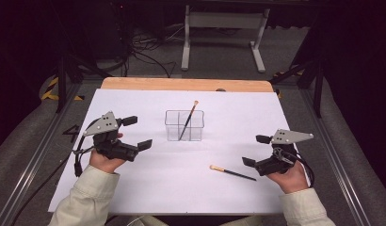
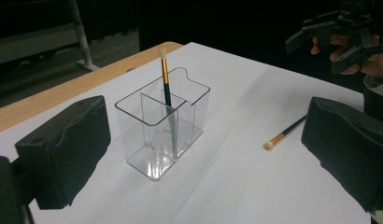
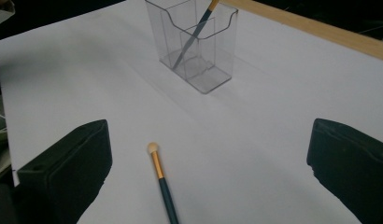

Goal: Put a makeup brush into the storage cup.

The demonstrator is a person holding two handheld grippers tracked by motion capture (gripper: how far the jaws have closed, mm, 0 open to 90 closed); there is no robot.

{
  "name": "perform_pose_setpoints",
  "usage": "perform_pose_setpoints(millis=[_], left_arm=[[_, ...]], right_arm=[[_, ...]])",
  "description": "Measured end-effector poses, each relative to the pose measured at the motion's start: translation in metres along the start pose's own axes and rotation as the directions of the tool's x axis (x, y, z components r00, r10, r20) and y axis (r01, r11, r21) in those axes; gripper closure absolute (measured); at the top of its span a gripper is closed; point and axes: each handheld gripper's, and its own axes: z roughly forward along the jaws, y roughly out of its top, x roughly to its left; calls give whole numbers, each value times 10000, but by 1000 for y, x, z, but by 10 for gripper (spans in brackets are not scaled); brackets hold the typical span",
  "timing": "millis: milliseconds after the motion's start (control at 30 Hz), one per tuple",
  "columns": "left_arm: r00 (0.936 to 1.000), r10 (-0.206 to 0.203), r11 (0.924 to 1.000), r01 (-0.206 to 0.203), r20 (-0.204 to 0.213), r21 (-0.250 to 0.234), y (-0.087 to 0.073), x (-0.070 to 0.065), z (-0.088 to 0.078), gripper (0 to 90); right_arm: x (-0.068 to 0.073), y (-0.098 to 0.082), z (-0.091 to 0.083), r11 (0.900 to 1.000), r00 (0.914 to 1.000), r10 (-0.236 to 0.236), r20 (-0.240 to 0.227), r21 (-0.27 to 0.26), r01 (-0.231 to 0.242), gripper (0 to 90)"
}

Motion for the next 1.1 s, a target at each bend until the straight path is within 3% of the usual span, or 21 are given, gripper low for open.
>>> perform_pose_setpoints(millis=[167, 267, 467, 833, 933, 1100], left_arm=[[9998, -13, 10000, 14, -189, 49, -2, 1, -8, 22], [9997, -34, 9999, 37, -260, 100, -4, 1, -13, 21], [9990, -101, 9998, 109, -438, 177, -6, 1, -18, 21], [9979, -178, 9993, 199, -615, 330, -11, 0, -25, 21], [9975, -174, 9997, 187, -684, 182, -12, -1, -28, 22], [9973, -176, 9995, 195, -712, 257, -14, -2, -31, 22]], right_arm=[[1, 7, 6, 9989, 10000, -45, -52, 474, 48, 6], [2, 12, 13, 9933, 9998, -186, -36, 1142, 189, 10], [10, 20, 25, 9745, 9984, -541, -178, 2171, 566, 3], [13, 27, 41, 9483, 9960, -799, -406, 3049, 885, 15], [14, 28, 44, 9408, 9949, -831, -567, 3248, 971, 32], [17, 30, 50, 9196, 9927, -992, -680, 3750, 1176, 48]])
